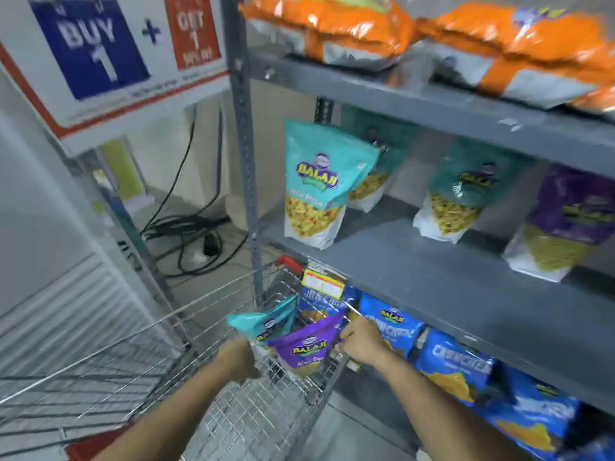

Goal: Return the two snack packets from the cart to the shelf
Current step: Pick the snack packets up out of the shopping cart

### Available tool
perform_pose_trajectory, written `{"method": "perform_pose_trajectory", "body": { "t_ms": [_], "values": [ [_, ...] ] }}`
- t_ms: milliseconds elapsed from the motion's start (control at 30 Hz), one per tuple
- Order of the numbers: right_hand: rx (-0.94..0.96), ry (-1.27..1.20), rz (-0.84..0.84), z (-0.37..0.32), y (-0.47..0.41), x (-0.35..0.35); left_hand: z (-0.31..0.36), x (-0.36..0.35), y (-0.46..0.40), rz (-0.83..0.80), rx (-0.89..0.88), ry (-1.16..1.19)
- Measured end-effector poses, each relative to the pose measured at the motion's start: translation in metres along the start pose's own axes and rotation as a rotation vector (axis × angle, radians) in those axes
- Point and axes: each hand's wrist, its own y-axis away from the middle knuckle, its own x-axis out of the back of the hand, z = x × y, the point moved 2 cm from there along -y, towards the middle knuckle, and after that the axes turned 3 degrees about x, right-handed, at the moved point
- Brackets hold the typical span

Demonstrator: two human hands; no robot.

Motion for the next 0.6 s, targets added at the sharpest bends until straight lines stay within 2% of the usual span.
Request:
{"method": "perform_pose_trajectory", "body": {
  "t_ms": [33, 133, 167, 300, 433, 533, 600],
  "values": [
    [-0.013, -0.03, -0.014, 0.005, -0.017, -0.015, -0.009, -0.016, -0.009, -0.064, 0.034, 0.08],
    [-0.061, -0.044, -0.031, 0.008, -0.054, -0.041, -0.016, -0.054, -0.029, -0.261, 0.051, 0.627],
    [-0.065, -0.048, -0.07, 0.01, -0.074, -0.054, -0.012, -0.062, -0.036, -0.264, 0.034, 0.716],
    [-0.161, -0.127, -0.157, 0.019, -0.112, -0.07, 0.017, -0.081, -0.067, -0.108, -0.159, 0.895],
    [-0.125, -0.095, -0.313, 0.03, -0.137, -0.094, 0.018, -0.109, -0.104, 0.03, -0.184, 0.944],
    [-0.111, -0.237, -0.212, 0.038, -0.152, -0.103, 0.026, -0.118, -0.111, 0.093, -0.108, 1.069],
    [-0.033, -0.202, -0.145, 0.032, -0.147, -0.101, 0.038, -0.107, -0.101, 0.176, -0.088, 1.12]
  ]
}}
